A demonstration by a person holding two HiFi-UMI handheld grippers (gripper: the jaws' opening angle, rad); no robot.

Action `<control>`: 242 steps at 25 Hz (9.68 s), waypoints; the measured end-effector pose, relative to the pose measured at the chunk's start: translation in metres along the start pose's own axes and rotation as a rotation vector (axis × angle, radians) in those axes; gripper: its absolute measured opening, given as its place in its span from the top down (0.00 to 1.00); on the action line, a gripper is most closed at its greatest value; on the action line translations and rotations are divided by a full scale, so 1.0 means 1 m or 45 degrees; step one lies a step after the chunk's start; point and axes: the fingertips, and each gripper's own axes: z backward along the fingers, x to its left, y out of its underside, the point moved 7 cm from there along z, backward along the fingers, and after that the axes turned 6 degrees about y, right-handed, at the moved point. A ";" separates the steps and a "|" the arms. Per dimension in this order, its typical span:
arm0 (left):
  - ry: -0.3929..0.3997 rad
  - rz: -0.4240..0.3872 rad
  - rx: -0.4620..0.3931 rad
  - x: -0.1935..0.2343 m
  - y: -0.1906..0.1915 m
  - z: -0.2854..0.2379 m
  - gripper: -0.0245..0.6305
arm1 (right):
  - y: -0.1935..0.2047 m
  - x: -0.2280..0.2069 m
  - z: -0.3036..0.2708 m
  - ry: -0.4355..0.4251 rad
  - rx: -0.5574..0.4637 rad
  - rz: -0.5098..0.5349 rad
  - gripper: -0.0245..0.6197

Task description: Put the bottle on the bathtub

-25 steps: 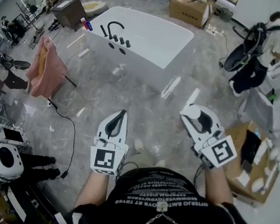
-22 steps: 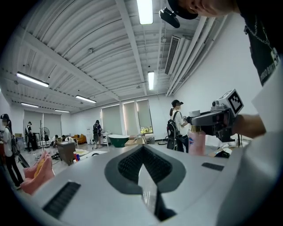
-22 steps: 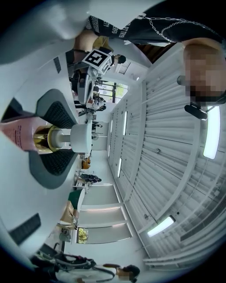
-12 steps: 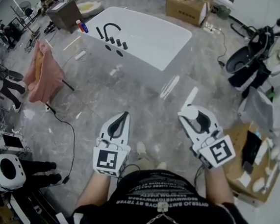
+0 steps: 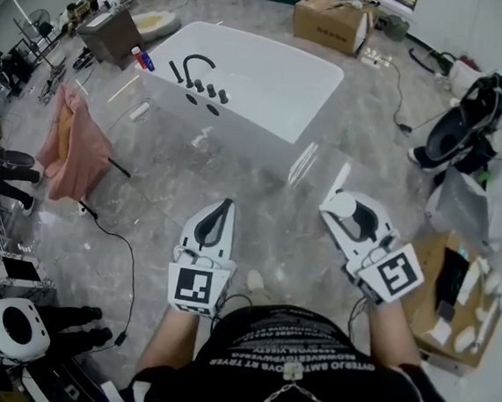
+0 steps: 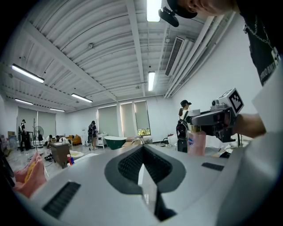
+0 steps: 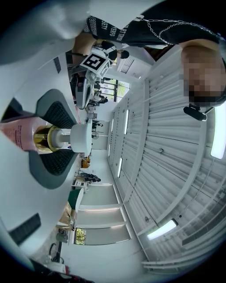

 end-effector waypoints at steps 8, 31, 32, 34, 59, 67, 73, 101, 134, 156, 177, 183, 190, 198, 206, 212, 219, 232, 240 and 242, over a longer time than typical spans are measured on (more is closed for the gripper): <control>0.012 0.002 0.012 0.045 0.005 -0.021 0.96 | 0.000 -0.005 -0.047 0.015 0.000 -0.037 0.74; 0.099 0.015 -0.037 0.130 0.015 -0.026 0.96 | -0.013 0.031 -0.119 0.105 0.019 -0.018 0.74; 0.097 0.022 -0.036 0.131 0.017 -0.027 0.96 | -0.012 0.032 -0.120 0.106 0.025 -0.015 0.74; 0.095 0.030 -0.035 0.132 0.019 -0.028 0.96 | -0.008 0.031 -0.124 0.100 0.039 -0.015 0.74; -0.003 0.038 -0.003 0.153 0.015 -0.090 0.96 | -0.001 -0.033 -0.184 -0.040 -0.020 -0.024 0.74; 0.008 0.040 0.018 0.173 0.020 -0.127 0.96 | 0.006 -0.060 -0.213 -0.070 0.044 -0.015 0.74; -0.012 0.062 0.021 0.179 0.021 -0.160 0.96 | 0.009 -0.089 -0.229 -0.094 0.029 -0.019 0.74; -0.138 0.070 0.055 0.174 -0.002 -0.248 0.96 | 0.010 -0.189 -0.266 -0.257 0.008 0.031 0.74; -0.137 -0.016 0.068 0.170 -0.014 -0.304 0.96 | 0.017 -0.238 -0.293 -0.309 0.039 -0.008 0.74; -0.129 0.005 0.091 0.284 -0.002 -0.354 0.96 | 0.016 -0.249 -0.414 -0.335 0.071 -0.003 0.74; -0.039 0.037 0.090 0.402 0.011 -0.397 0.96 | 0.016 -0.247 -0.540 -0.268 0.050 -0.044 0.74; -0.002 0.056 0.080 0.428 0.016 -0.410 0.96 | 0.023 -0.243 -0.561 -0.200 0.065 -0.075 0.74; 0.033 0.078 0.083 0.434 0.023 -0.427 0.96 | 0.035 -0.245 -0.573 -0.186 0.114 -0.071 0.75; -0.043 0.102 0.096 0.438 0.025 -0.439 0.96 | 0.050 -0.263 -0.585 -0.244 0.136 -0.077 0.75; -0.157 0.143 0.115 0.443 0.027 -0.453 0.96 | 0.077 -0.279 -0.615 -0.369 0.220 -0.046 0.75; -0.255 0.176 0.157 0.447 0.032 -0.459 0.96 | 0.107 -0.290 -0.633 -0.435 0.280 -0.069 0.75; -0.348 0.161 0.201 0.450 0.038 -0.460 0.96 | 0.156 -0.297 -0.655 -0.505 0.380 -0.056 0.75; -0.412 0.195 0.219 0.451 0.041 -0.458 0.96 | 0.235 -0.299 -0.676 -0.490 0.539 -0.058 0.75; -0.413 0.215 0.225 0.447 0.041 -0.459 0.96 | 0.289 -0.307 -0.676 -0.429 0.632 -0.103 0.75; -0.406 0.202 0.238 0.446 0.042 -0.459 0.96 | 0.300 -0.308 -0.677 -0.424 0.658 -0.099 0.75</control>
